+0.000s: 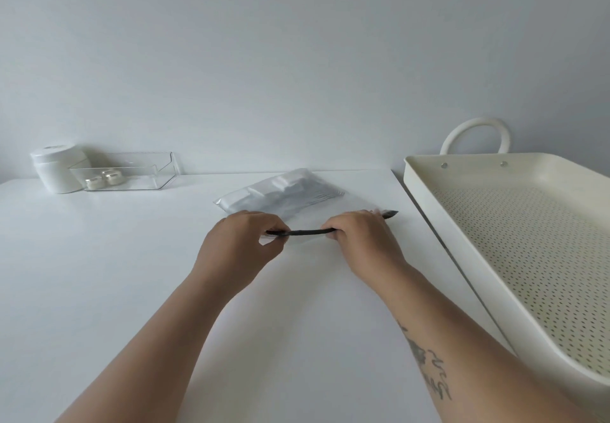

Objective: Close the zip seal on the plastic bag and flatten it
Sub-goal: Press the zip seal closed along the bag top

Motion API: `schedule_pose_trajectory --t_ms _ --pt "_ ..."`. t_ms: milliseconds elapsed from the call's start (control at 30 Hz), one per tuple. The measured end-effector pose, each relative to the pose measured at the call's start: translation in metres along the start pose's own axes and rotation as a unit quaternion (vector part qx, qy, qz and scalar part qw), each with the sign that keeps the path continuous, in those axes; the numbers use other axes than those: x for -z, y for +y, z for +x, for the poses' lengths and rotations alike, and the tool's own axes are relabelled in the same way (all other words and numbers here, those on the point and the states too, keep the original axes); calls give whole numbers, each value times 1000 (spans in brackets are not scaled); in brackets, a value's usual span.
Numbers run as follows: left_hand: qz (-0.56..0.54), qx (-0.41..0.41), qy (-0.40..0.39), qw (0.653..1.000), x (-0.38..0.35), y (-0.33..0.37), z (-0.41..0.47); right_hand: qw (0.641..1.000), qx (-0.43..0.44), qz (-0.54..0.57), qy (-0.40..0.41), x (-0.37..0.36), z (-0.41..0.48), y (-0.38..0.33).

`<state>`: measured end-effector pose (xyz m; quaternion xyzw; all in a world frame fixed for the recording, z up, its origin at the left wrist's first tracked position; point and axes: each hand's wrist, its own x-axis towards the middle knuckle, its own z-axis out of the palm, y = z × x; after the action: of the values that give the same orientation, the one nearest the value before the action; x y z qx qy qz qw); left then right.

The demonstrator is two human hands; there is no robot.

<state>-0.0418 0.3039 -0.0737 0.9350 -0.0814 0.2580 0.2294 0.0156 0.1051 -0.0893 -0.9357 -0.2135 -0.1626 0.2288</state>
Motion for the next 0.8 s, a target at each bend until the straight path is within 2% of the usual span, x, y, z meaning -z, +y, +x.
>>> schedule_pose_trajectory --t_ms 133,233,433,567,700,733,800 --pt "-43 -42 -46 997 1 -6 1 998 -21 55 -1 4 -2 14" --pt "4 -41 -107 993 0 -16 -1 993 -23 114 -16 3 -2 14" --pt "41 3 -57 998 -6 -25 -1 977 6 209 -49 0 0 19" --pt "63 47 -64 995 -7 -26 -1 987 9 158 -32 0 1 29" --pt "79 29 -92 992 -7 -15 -1 996 -71 50 -25 1 0 35" --pt "78 24 -102 991 -8 -12 -2 996 -83 39 -14 2 0 32" --pt "75 14 -121 990 -9 -6 -3 993 -90 60 57 9 2 22"
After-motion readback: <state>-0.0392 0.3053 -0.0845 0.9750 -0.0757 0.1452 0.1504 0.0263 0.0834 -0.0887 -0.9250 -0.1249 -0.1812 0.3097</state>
